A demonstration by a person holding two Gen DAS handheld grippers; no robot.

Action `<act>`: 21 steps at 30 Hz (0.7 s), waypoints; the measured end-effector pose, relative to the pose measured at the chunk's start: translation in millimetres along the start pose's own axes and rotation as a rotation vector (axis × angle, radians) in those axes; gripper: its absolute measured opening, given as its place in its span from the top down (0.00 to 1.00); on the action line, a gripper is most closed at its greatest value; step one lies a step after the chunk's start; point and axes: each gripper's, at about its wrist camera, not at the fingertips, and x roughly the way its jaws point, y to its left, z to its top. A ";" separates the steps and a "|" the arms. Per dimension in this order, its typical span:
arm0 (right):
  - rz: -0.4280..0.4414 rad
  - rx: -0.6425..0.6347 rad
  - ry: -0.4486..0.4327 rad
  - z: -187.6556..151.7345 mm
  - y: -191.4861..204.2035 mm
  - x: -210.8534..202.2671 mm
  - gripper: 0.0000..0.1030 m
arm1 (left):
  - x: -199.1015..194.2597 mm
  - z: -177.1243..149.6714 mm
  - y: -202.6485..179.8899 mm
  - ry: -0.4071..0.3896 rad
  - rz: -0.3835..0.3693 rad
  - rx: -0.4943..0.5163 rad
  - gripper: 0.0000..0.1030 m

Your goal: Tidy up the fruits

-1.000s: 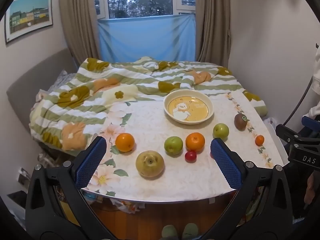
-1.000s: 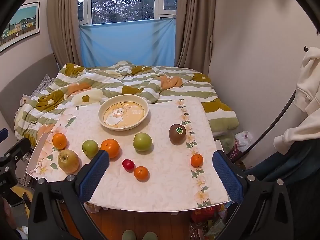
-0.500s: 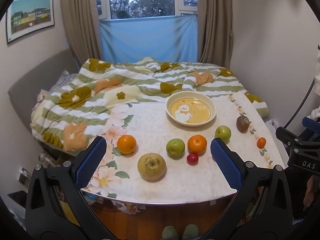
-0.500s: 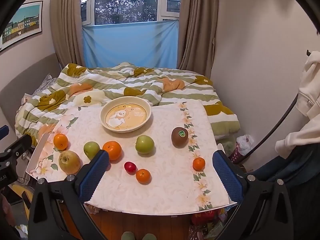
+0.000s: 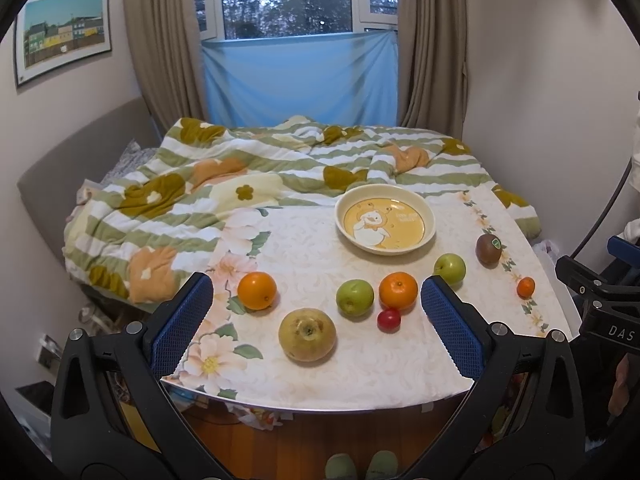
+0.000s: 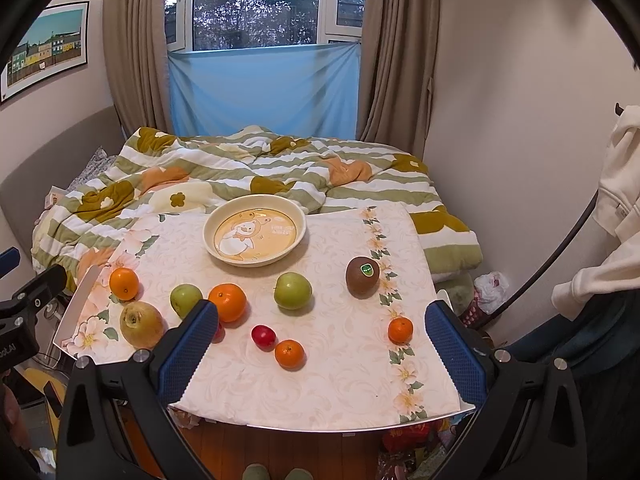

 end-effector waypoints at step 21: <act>0.005 0.005 0.006 -0.4 -2.4 0.1 0.00 | 2.5 1.8 1.1 -0.002 -0.008 -0.001 0.00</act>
